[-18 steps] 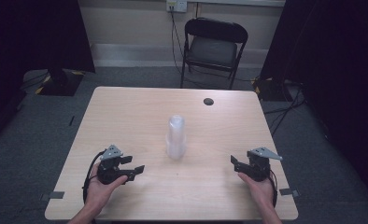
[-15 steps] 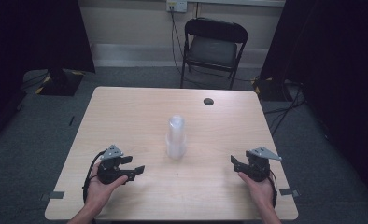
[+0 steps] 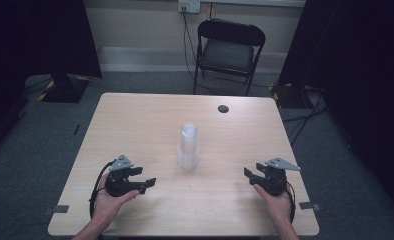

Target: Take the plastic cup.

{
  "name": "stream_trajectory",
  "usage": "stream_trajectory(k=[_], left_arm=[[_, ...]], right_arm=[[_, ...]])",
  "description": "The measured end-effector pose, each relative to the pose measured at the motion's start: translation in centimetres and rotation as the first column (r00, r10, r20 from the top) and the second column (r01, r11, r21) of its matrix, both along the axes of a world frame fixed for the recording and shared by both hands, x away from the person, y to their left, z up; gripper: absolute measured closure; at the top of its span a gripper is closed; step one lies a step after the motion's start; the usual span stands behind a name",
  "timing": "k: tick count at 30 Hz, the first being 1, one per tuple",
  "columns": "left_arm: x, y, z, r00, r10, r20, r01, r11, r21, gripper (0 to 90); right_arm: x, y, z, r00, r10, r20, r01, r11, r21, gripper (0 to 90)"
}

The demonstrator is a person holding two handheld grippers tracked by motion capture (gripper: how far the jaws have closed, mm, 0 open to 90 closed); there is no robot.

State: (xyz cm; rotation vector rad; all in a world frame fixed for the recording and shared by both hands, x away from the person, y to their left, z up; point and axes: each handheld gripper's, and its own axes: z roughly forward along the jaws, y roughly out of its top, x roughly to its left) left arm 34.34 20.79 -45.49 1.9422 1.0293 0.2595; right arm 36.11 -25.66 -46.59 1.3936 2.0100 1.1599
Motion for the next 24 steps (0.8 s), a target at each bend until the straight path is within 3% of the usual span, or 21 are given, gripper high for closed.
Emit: stream_trajectory(k=[6,10,15,24], left_arm=[[-0.6,-0.1,0.5,0.9996,-0.008,0.026,0.008,0.9998,-0.015,28.6],[-1.0,-0.5,1.2,0.9985,-0.025,0.048,0.026,0.9991,-0.033,28.5],[-1.1,-1.1,1.7,0.9965,-0.046,0.070,0.047,0.9986,-0.024,28.6],[-0.8,-1.0,1.3,0.9967,-0.042,0.070,0.042,0.9991,-0.002,28.3]], right_arm=[[-0.3,0.6,0.7,0.9992,0.040,-0.011,-0.040,0.999,-0.002,46.1],[-0.8,0.9,1.2,0.9985,0.054,0.003,-0.054,0.998,0.018,45.8],[-1.3,1.1,1.7,0.9963,0.082,0.028,-0.082,0.996,0.032,44.5],[-1.9,2.9,3.1,0.9821,0.170,0.081,-0.175,0.983,0.056,38.0]])
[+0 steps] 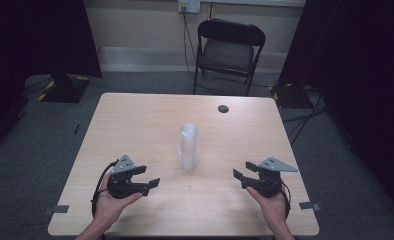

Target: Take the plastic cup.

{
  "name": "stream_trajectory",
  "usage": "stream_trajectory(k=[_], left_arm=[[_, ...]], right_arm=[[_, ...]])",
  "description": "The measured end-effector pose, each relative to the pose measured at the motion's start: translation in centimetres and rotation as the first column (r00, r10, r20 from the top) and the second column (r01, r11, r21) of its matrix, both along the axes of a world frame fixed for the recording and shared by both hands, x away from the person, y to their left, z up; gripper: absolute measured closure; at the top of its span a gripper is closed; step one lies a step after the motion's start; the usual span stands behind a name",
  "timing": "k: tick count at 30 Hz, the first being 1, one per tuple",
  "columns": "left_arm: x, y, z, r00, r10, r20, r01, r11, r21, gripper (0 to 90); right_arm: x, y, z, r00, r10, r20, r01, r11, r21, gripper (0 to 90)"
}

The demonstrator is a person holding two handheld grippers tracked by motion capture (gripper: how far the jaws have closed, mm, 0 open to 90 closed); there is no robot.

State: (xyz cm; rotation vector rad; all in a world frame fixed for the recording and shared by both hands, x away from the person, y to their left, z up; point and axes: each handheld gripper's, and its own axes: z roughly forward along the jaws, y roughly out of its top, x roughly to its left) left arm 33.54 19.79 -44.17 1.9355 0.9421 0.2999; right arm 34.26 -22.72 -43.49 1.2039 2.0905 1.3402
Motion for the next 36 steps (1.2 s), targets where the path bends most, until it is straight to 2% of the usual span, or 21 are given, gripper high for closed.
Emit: stream_trajectory(k=[8,14,31,36], left_arm=[[0.0,-0.1,-0.3,1.0000,-0.004,-0.001,0.004,0.9999,0.011,28.2],[0.0,-0.2,-0.5,1.0000,-0.006,-0.007,0.006,0.9995,0.031,28.2],[-0.1,0.2,-1.2,0.9997,-0.004,-0.025,0.005,0.9993,0.037,25.8],[-0.1,0.1,-1.3,0.9996,-0.008,-0.027,0.009,0.9992,0.039,25.8]], right_arm=[[0.0,2.0,0.9,0.9978,0.062,0.021,-0.063,0.998,0.024,32.2],[0.2,3.3,1.1,0.9945,0.103,0.018,-0.104,0.995,0.011,29.2],[2.8,7.6,3.3,0.9819,0.179,0.063,-0.179,0.984,0.010,21.3],[3.4,8.9,3.8,0.9774,0.202,0.062,-0.203,0.979,0.012,19.0]])
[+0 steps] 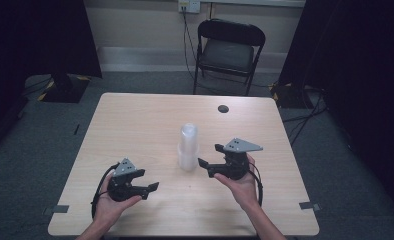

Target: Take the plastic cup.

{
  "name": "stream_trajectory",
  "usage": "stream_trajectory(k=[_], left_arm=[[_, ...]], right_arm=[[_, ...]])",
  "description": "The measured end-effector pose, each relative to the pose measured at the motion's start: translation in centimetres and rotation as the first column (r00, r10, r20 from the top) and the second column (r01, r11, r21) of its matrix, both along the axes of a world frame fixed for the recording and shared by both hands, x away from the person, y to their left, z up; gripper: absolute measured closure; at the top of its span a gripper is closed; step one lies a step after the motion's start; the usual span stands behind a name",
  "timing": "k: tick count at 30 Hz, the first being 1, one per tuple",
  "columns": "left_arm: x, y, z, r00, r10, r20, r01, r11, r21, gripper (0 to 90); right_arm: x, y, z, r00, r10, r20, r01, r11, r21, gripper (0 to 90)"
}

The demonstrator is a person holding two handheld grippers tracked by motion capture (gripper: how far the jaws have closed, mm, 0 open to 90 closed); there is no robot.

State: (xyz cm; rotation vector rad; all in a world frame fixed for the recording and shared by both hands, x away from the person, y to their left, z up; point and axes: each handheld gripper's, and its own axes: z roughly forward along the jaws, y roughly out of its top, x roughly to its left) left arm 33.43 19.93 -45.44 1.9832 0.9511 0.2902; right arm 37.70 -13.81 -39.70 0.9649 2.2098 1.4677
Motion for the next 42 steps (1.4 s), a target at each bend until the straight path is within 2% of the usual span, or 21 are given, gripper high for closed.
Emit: stream_trajectory(k=[5,19,27,33,42], left_arm=[[0.0,-0.1,0.0,1.0000,-0.002,0.000,0.002,1.0000,-0.001,25.8],[0.0,0.0,-0.1,1.0000,-0.001,-0.002,0.001,1.0000,-0.003,25.8],[0.1,0.0,-0.1,1.0000,-0.003,-0.005,0.003,1.0000,0.002,25.8],[0.1,0.1,-0.1,1.0000,-0.003,-0.007,0.003,1.0000,0.003,25.8],[0.2,0.1,-0.2,1.0000,-0.005,-0.005,0.005,1.0000,0.001,25.7]], right_arm=[[0.8,1.0,0.2,0.9999,0.016,0.001,-0.016,1.000,0.011,17.4],[2.8,2.7,0.4,0.9993,0.037,0.000,-0.037,0.999,0.001,17.2],[4.1,3.8,0.8,0.9989,0.043,0.018,-0.043,0.999,0.001,17.2],[4.9,4.7,0.6,0.9987,0.046,0.021,-0.045,0.999,-0.014,17.1],[6.1,5.6,-0.2,0.9989,0.044,0.016,-0.044,0.999,-0.012,17.3]])
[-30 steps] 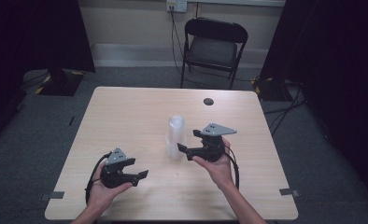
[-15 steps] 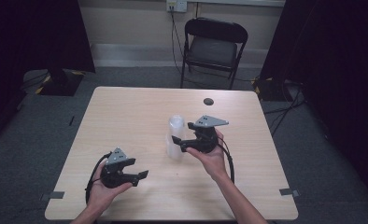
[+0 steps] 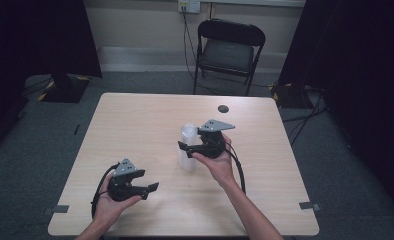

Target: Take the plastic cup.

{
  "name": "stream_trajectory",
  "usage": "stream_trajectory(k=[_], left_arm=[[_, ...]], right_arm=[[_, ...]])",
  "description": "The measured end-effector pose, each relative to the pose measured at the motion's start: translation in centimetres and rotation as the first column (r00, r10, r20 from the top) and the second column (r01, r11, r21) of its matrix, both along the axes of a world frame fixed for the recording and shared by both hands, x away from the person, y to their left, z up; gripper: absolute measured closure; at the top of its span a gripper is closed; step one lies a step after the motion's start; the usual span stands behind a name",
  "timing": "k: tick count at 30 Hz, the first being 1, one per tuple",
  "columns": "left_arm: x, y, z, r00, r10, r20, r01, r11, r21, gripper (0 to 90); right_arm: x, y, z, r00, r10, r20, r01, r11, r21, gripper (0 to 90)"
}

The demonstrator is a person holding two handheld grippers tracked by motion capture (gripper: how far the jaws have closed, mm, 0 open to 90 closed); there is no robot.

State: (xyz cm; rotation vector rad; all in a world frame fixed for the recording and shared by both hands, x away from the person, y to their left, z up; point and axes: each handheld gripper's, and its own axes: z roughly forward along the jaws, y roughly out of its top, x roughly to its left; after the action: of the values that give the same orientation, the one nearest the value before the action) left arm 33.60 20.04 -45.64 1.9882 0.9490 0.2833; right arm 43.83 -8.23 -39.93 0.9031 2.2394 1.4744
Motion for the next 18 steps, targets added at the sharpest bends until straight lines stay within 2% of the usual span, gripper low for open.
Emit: stream_trajectory(k=[18], left_arm=[[0.0,0.0,0.0,1.0000,-0.004,0.001,0.004,1.0000,0.003,25.7]], right_arm=[[0.8,1.2,-1.7,1.0000,0.002,-0.008,-0.002,1.000,-0.029,20.6]])
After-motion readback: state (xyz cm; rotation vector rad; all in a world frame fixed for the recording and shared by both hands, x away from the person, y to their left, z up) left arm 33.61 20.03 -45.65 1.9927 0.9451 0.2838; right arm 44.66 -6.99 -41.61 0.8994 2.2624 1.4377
